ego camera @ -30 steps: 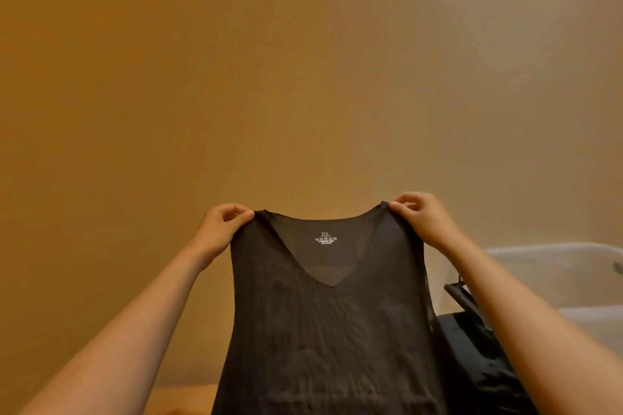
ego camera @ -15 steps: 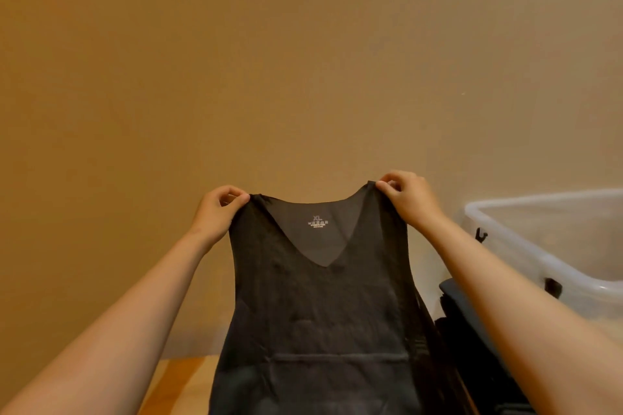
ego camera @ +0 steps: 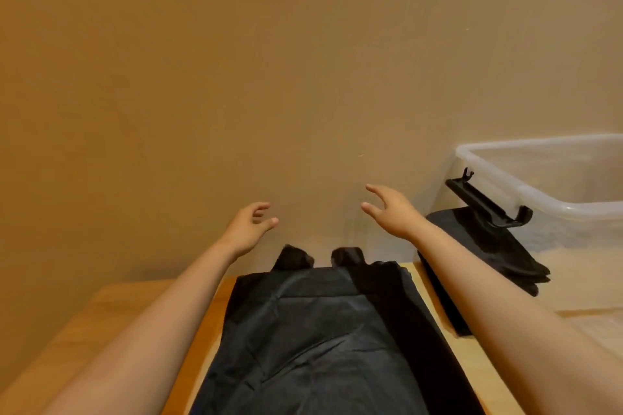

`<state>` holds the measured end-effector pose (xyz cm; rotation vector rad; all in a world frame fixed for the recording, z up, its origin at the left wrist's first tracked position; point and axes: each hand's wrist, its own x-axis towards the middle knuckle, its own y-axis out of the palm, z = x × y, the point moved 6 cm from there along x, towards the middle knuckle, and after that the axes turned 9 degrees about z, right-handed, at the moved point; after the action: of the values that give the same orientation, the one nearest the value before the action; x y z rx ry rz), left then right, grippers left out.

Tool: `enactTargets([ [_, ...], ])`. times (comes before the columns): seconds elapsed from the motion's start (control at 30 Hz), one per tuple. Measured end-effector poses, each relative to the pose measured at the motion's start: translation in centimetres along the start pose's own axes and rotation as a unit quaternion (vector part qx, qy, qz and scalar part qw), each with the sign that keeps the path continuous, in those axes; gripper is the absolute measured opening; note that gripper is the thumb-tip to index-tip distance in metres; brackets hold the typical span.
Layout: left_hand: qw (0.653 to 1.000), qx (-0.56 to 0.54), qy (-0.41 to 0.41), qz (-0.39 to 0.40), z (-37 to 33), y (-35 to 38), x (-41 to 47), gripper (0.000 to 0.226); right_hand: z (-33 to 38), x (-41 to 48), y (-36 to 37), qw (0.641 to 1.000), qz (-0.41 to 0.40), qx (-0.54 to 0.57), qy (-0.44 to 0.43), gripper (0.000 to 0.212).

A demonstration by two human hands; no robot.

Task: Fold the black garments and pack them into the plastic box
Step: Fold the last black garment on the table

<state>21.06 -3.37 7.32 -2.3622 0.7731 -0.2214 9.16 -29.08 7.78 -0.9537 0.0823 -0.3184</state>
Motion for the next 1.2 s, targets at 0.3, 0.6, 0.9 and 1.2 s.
enactTargets([
  [0.3, 0.981, 0.111, 0.110, 0.118, 2.0, 7.7, -16.9, 0.039, 5.2, -16.3, 7.5, 0.983, 0.136, -0.041, -0.117, 0.050],
  [0.6, 0.959, 0.250, 0.075, 0.114, 5.0, 11.8, -29.7, 0.064, 5.5, -29.9, 12.9, 0.970, 0.158, -0.155, -0.104, 0.058],
  [0.9, 0.925, 0.351, 0.045, 0.139, 8.0, 12.8, -29.2, 0.122, 1.5, -30.4, 15.0, 0.959, 0.163, -0.231, -0.016, 0.095],
  [1.2, 0.960, 0.256, 0.063, 0.095, 7.7, 11.6, -26.7, 0.069, 1.1, -26.2, 14.4, 0.970, 0.131, -0.197, -0.054, 0.058],
])
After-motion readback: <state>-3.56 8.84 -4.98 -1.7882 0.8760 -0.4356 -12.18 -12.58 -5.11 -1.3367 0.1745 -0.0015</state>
